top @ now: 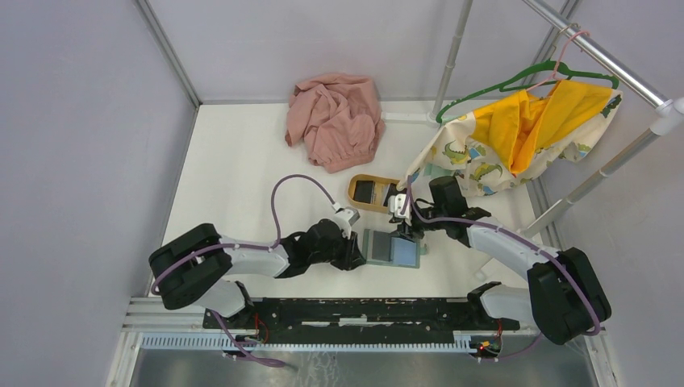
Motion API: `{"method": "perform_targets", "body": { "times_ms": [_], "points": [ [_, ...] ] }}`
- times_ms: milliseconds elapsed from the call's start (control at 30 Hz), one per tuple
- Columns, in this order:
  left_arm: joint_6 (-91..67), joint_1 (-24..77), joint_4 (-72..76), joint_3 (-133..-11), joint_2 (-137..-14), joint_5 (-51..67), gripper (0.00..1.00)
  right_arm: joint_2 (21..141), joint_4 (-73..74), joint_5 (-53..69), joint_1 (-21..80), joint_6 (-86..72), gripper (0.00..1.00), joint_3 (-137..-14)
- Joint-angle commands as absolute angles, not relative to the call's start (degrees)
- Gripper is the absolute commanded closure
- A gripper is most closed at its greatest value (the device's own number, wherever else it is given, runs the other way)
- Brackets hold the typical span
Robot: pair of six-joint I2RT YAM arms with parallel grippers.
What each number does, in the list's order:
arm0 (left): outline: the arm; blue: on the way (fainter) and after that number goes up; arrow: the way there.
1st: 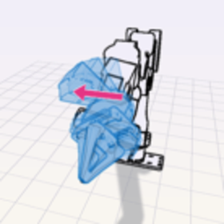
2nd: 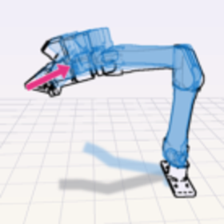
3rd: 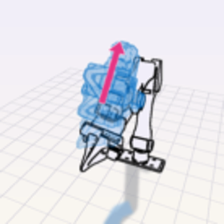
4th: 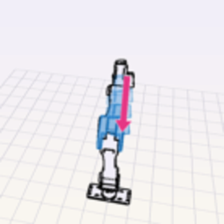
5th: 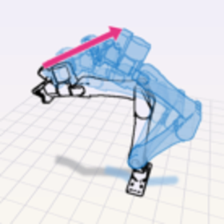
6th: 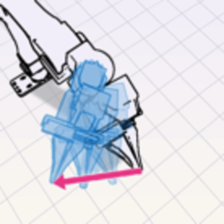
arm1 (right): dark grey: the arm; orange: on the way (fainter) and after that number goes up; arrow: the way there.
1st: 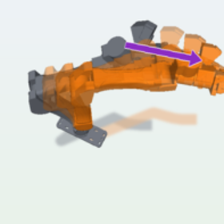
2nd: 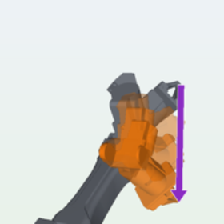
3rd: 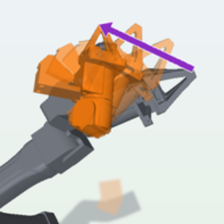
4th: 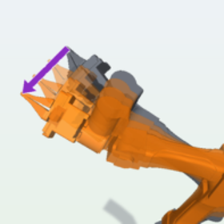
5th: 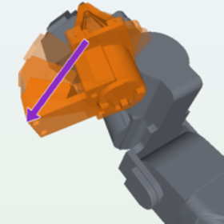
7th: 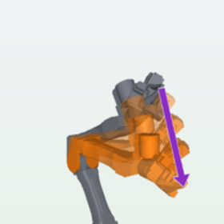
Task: Put the credit cards into the card holder
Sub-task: Turn over the card slot in the card holder, then pick up the credit card from the storage box.
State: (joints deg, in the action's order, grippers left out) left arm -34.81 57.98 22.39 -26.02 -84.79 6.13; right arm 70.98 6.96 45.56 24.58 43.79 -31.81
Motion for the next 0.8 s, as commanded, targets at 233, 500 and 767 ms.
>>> {"method": "perform_targets", "body": {
  "times_ms": [233, 500, 767],
  "points": [
    [-32.53, 58.22, 23.0, -22.82, -69.04, -2.6, 0.69, 67.99, 4.73, 48.85, 23.3, 42.19, 0.54, -34.04],
    [-27.94, 58.11, 20.65, -24.29, -63.33, -15.86, 0.6, 66.16, 4.82, 48.48, 22.5, 42.27, 0.54, -34.32],
    [-23.3, 56.27, 22.15, -29.36, -66.84, -26.52, 0.3, 65.13, 6.15, 44.83, 22.41, 43.73, 0.49, -38.23]
  ]
}}
